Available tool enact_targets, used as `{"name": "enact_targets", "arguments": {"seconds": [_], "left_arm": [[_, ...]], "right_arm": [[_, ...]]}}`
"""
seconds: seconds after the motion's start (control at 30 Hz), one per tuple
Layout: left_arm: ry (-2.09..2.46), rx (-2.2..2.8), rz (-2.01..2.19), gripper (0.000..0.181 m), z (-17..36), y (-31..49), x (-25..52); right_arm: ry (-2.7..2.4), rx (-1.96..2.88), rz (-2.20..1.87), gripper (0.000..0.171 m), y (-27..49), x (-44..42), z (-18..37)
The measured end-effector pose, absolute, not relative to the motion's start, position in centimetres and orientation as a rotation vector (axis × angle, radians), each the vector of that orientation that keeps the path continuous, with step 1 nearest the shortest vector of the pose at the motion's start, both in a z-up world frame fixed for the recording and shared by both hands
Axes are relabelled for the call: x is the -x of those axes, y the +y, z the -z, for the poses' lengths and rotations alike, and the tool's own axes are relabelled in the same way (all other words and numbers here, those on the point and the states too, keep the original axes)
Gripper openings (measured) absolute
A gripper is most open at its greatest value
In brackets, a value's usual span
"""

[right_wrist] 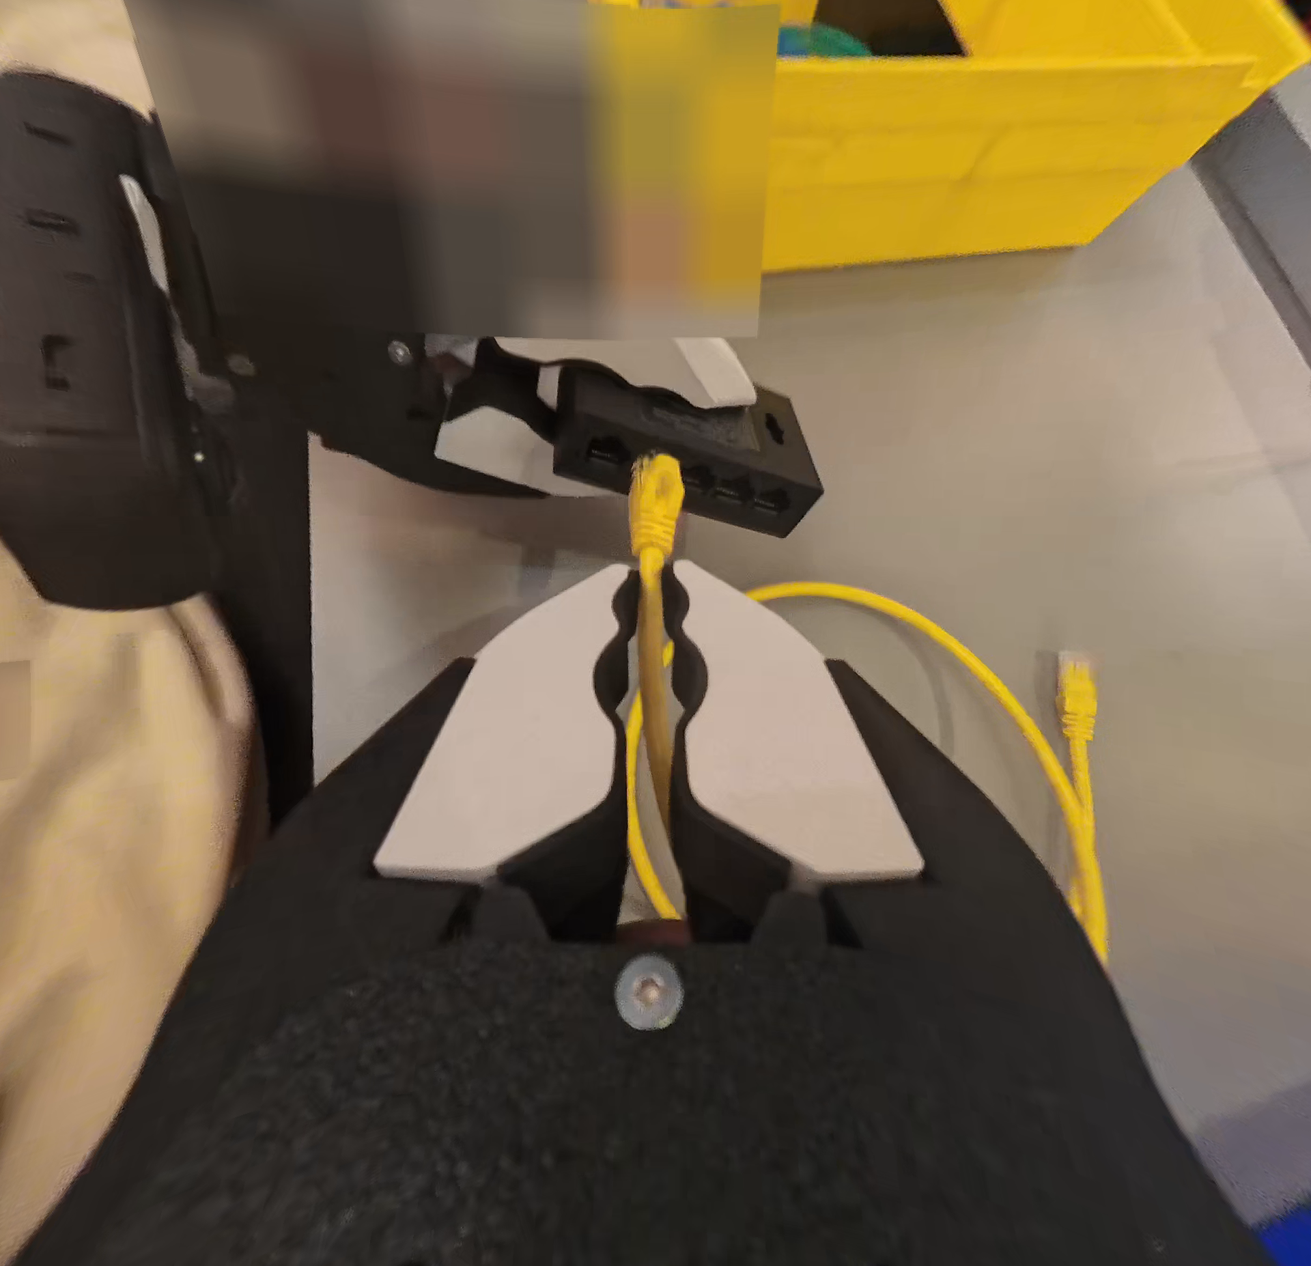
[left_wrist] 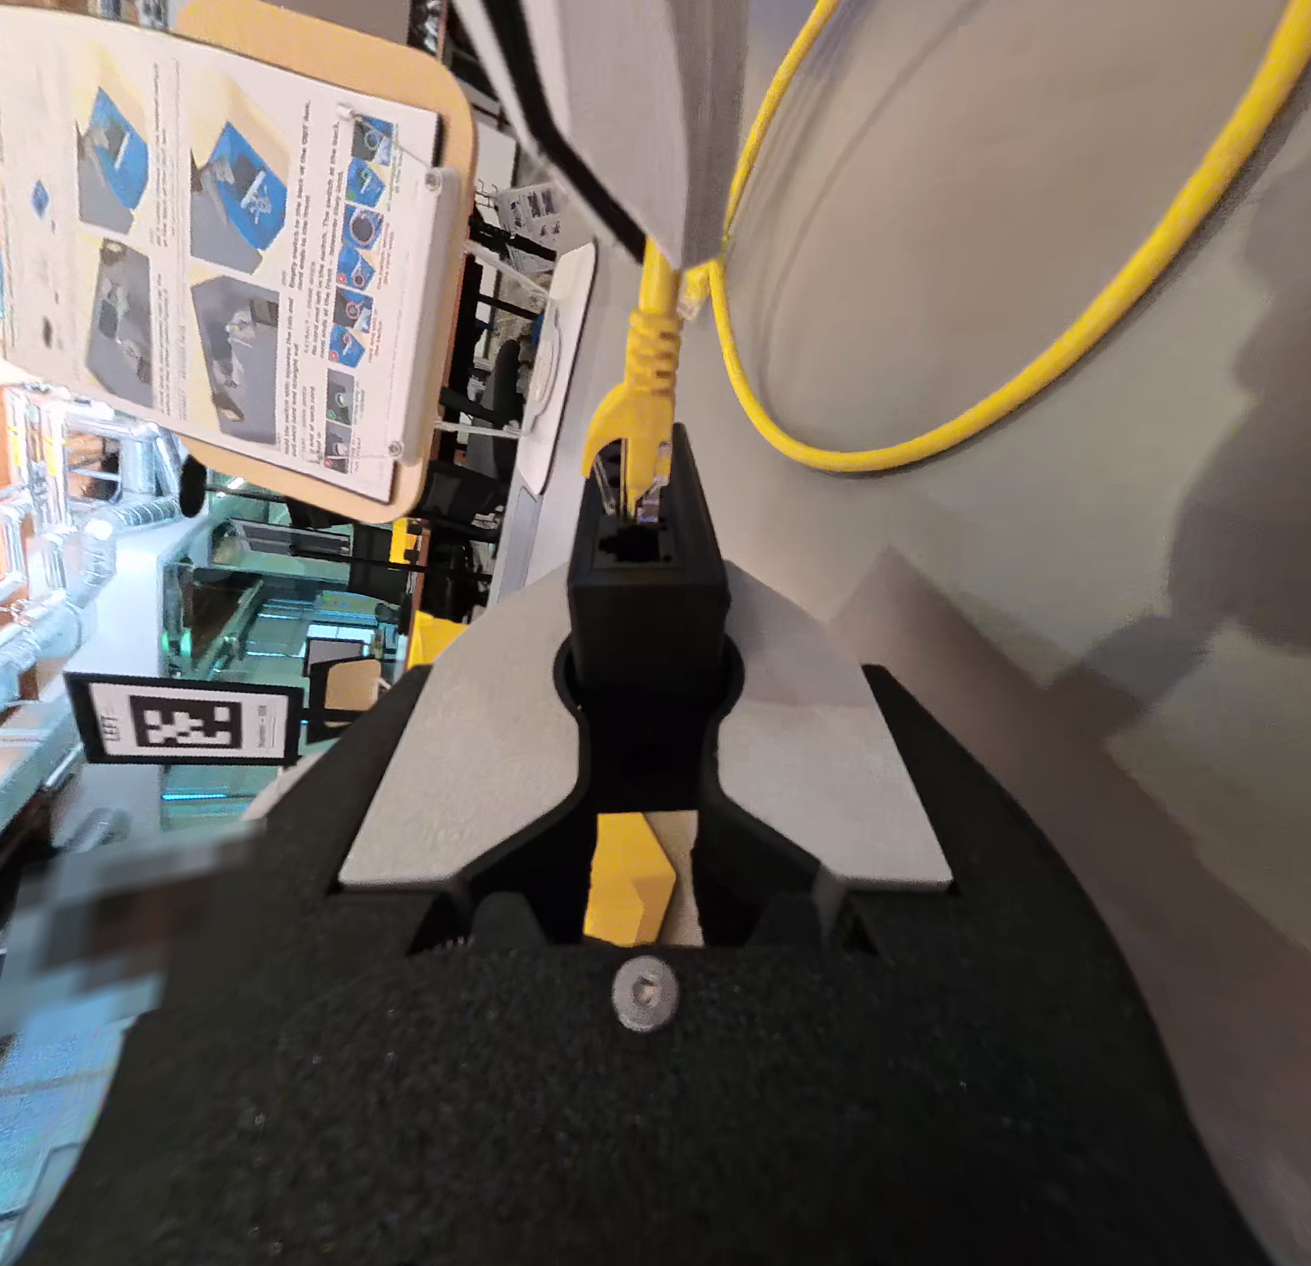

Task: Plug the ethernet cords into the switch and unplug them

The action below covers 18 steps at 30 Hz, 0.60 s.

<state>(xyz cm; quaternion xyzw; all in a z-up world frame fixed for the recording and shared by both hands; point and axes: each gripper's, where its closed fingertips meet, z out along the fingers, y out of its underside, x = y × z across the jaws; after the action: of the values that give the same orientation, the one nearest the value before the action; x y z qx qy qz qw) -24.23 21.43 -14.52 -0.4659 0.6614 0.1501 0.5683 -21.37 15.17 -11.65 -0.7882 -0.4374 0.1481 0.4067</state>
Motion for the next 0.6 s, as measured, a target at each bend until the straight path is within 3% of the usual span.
{"name": "enact_targets", "arguments": {"seconds": [0.03,0.13,0.27,0.4,0.5,0.6], "left_arm": [[1.536,1.106,-0.347,0.029,14.2,21.6,24.3],[1.503,1.115,-0.366,0.029,13.7,22.1,24.7],[1.485,1.129,-0.393,0.029,13.6,22.7,25.2],[1.477,1.114,-0.381,0.029,13.3,22.6,25.2],[1.478,1.114,-0.369,0.029,13.2,22.2,24.9],[1.471,1.116,-0.345,0.029,12.9,22.3,24.9]], "right_arm": [[-1.068,1.973,-0.434,0.009,15.2,21.4,11.3],[-0.962,2.013,-0.613,0.029,15.2,21.3,10.9],[-0.771,2.039,-0.708,0.034,16.3,21.3,10.3],[-0.71,2.102,-0.732,0.027,16.7,21.8,11.3],[-0.698,2.087,-0.818,0.009,16.4,22.7,11.5],[-0.666,2.037,-0.859,0.007,16.5,22.9,10.9]]}}
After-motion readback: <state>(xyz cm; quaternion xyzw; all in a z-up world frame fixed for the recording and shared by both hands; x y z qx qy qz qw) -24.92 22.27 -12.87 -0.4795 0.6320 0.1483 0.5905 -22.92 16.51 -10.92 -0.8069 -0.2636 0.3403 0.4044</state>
